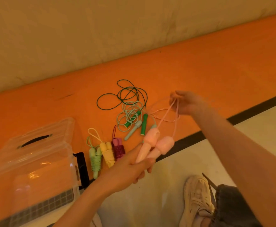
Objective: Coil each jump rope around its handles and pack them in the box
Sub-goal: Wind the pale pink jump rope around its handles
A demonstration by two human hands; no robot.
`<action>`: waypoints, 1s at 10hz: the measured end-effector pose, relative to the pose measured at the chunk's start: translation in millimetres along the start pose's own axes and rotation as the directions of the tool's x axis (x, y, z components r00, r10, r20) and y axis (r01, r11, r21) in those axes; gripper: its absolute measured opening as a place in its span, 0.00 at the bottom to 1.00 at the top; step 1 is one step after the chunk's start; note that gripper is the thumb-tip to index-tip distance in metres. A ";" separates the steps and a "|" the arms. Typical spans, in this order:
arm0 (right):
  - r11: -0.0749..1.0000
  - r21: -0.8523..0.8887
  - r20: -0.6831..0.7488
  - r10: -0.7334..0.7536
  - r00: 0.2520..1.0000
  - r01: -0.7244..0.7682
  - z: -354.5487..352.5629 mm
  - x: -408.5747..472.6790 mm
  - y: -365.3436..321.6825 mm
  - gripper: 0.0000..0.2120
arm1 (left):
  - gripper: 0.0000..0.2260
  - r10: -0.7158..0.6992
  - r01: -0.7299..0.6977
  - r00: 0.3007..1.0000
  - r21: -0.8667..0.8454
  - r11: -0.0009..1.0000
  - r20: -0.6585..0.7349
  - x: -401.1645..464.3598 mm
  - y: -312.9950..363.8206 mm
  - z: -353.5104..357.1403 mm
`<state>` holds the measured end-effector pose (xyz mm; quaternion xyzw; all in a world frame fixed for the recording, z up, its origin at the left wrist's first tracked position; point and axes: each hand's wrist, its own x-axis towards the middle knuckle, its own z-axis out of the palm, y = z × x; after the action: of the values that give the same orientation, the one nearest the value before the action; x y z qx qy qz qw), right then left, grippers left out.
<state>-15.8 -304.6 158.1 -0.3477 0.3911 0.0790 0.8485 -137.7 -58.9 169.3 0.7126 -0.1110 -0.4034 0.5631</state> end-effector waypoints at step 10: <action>-0.050 -0.764 0.416 -0.800 0.432 0.644 -10.2 -131.6 -110.2 0.12 | 0.02 -0.008 0.006 1.000 -0.061 0.998 -0.023 -59.5 64.5 5.6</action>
<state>-67.0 -375.3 306.2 -0.8722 0.1120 -0.2258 0.4192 -161.2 -48.4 253.3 0.7002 -0.0896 -0.4003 0.5843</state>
